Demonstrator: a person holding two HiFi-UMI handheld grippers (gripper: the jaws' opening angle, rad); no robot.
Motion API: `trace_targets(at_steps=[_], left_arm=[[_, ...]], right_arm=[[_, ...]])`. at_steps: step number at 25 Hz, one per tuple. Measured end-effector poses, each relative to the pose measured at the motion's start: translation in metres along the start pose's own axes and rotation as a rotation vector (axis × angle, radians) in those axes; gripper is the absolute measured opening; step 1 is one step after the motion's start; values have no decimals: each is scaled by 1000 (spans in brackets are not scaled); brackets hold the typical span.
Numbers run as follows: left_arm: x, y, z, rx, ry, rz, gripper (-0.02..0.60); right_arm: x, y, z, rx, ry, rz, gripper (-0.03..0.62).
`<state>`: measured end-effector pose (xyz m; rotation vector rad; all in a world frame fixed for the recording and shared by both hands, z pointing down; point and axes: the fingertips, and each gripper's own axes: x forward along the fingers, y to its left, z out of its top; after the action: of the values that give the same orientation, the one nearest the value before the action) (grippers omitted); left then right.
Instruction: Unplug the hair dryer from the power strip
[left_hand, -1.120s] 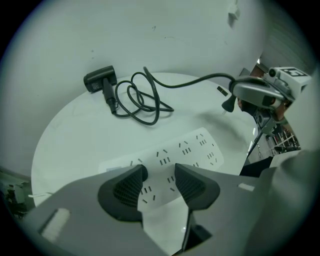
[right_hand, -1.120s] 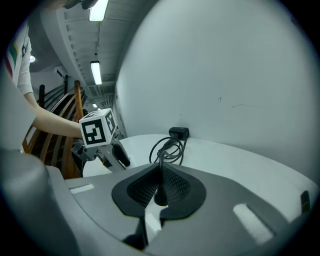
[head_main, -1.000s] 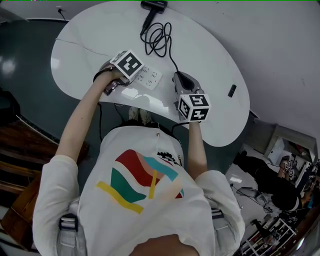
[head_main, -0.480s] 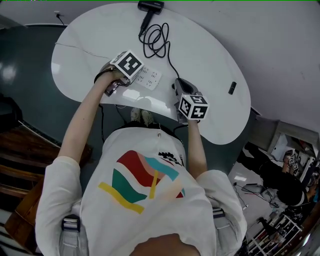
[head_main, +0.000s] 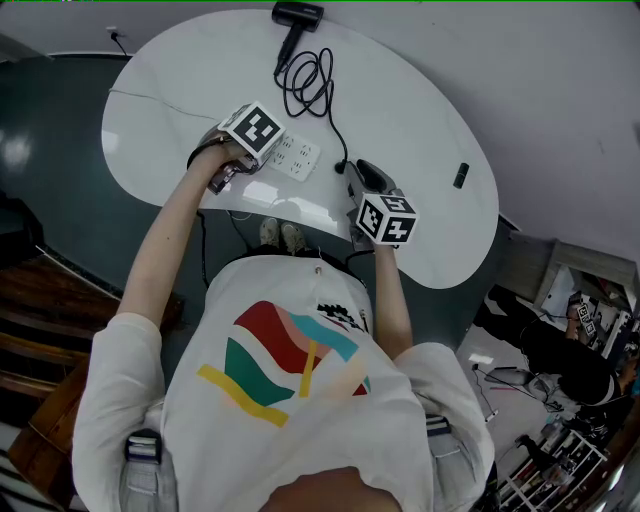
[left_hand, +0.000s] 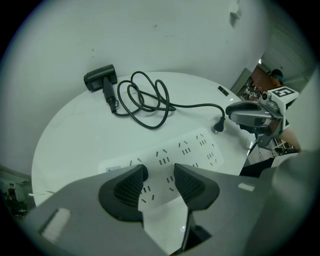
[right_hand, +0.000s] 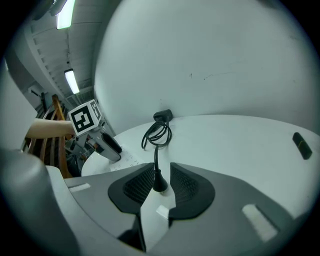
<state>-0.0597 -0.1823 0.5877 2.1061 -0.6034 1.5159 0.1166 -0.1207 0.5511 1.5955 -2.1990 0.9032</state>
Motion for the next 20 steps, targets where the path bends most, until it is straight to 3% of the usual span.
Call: trace_targets(at_steps=[6,10,12,16,20], left_arm=[[-3,14,-5,-4,-12,62,179],[-3,7,-7,-31,-31,24,191],[-6,10,-3,-36,-56,33,239],[-29,2,21,-76,-205,28,238],[-80,-9,58,-108,-449,52,225]], right_arm=[[-6,4,9,-5,-23,-10,92],[-11,9,26,22,-70,2,85],[-14,14,41,8,-102,5,88],[-23,28,83,-64,-180,-4,94],[-37,51,131,-121,-269,15,98]])
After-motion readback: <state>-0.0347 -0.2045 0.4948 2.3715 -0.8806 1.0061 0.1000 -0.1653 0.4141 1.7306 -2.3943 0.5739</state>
